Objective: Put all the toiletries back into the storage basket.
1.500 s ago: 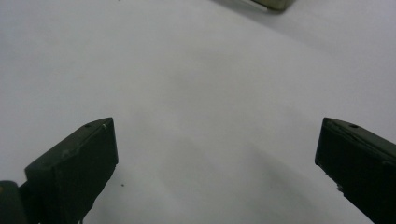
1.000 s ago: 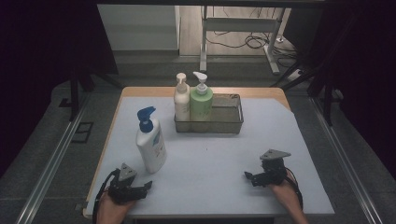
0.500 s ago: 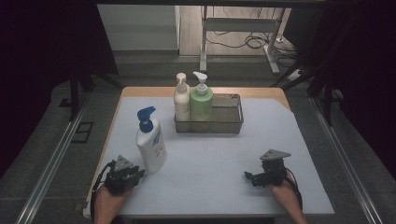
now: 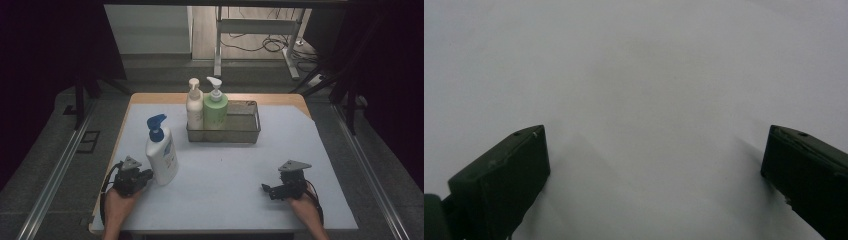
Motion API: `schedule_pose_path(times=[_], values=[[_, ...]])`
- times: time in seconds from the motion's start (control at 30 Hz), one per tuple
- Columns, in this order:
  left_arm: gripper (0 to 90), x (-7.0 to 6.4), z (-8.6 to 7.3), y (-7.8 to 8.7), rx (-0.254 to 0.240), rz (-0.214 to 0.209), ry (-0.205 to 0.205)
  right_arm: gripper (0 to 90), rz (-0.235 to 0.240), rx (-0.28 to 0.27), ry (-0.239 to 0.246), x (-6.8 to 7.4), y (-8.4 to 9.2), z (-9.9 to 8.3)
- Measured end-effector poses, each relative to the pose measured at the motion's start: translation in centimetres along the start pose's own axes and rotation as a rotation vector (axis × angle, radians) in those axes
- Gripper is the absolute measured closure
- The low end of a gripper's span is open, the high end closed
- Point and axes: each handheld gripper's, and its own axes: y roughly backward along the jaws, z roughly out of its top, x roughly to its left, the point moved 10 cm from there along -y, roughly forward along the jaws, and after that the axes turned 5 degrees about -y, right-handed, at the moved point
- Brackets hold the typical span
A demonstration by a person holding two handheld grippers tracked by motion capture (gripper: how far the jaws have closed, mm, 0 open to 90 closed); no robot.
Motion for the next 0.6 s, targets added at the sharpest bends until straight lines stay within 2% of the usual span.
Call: schedule_pose_path(times=[0.1,0.27,0.47,0.6], values=[[83.2,-0.21,0.2,-0.3,-0.001,-0.014,-0.006,0.0,0.0,0.0,0.0,0.0,0.0,0.0],[87.9,-0.34,0.43,-0.48,0.003,-0.012,-0.011,0.0,0.0,0.0,0.0,0.0,0.0,0.0],[89.2,-0.46,0.45,-0.47,0.012,-0.006,-0.018,0.0,0.0,0.0,0.0,0.0,0.0,0.0],[89.3,-0.9,0.38,-0.51,0.013,-0.033,-0.02,0.0,0.001,0.0,0.0,0.0,0.0,0.0]])
